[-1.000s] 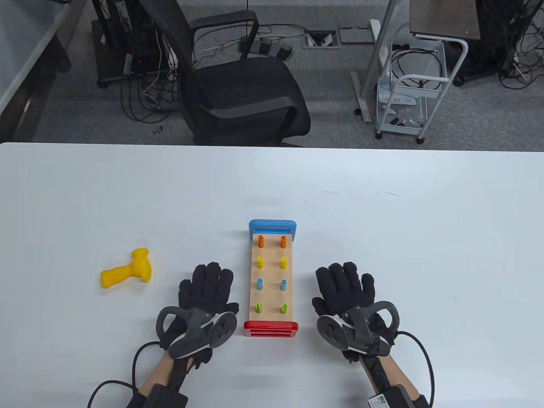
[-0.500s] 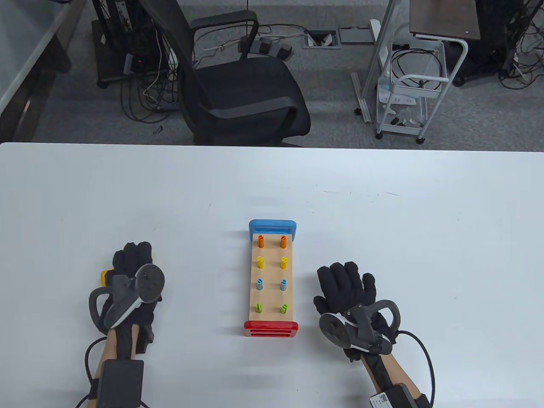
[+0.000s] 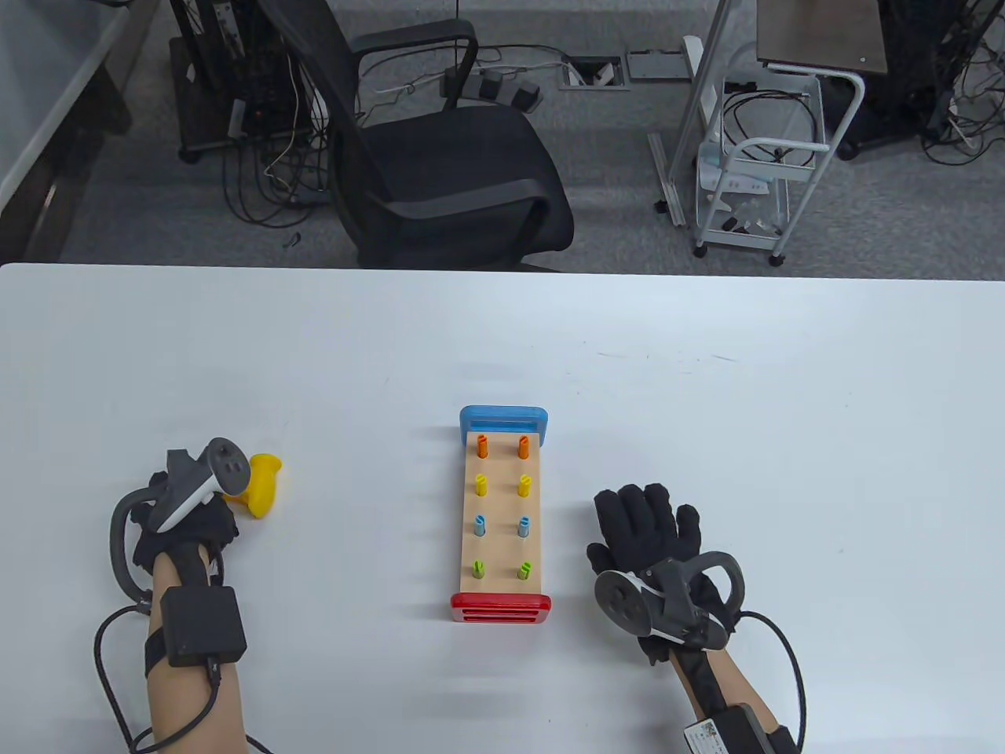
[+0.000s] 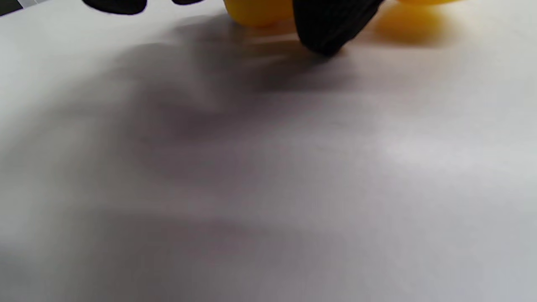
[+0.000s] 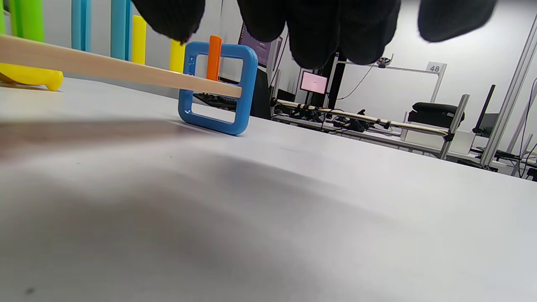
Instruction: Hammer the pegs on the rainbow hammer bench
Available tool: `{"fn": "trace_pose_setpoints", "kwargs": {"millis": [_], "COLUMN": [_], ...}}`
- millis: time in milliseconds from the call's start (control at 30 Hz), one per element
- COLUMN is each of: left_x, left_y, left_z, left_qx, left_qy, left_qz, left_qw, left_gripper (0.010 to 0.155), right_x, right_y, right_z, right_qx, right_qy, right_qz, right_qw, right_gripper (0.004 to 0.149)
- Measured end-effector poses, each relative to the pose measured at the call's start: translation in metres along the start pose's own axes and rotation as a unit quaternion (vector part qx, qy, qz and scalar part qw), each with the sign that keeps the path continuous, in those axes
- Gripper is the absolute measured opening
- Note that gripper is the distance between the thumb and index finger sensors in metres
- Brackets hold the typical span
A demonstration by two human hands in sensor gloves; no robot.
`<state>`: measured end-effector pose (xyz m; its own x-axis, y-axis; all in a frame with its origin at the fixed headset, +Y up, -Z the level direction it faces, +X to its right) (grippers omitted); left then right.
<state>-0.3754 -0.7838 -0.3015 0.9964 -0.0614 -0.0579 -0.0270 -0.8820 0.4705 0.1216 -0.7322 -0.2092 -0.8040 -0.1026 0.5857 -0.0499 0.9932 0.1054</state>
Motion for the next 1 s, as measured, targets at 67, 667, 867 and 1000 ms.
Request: {"fn": "trace_pose_setpoints", "kwargs": {"millis": [67, 667, 867, 1000], "left_x": [0.001, 0.055, 0.097, 0.125], "left_y": [0.001, -0.031, -0.046, -0.05], "left_z": [0.001, -0.035, -0.062, -0.079], "left_qx": [0.015, 0.217, 0.25, 0.254], "left_qy": [-0.003, 0.081, 0.173, 0.229], "left_qz": [0.004, -0.044, -0.096, -0.114], "left_qw": [1.0, 0.972, 0.948, 0.933], "left_gripper": [0.074, 0.053, 0.061, 0.068], "right_x": [0.0, 0.002, 0.0, 0.006], "right_y": [0.0, 0.003, 0.014, 0.017], "right_z": [0.0, 0.0, 0.0, 0.002], "right_qx": [0.001, -0.008, -0.034, -0.014], "right_qy": [0.0, 0.008, 0.036, 0.107], "right_qz": [-0.001, 0.018, 0.144, 0.281], "right_qw": [1.0, 1.0, 0.988, 0.954], "right_gripper": [0.069, 0.068, 0.054, 0.046]}}
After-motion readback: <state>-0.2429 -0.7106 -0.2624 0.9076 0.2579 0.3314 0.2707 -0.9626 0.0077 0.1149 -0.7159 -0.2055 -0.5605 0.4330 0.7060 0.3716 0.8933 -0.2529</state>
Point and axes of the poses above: the tracker on the back of each hand, its own x axis roughly to the thumb side, its own z axis roughly from the wrist to the fingertips, y = z × x, the point moved 3 cm from there along z, roughly from the wrist to the fingertips, and after that the axes turned 14 degrees about y, right-handed, at the moved point
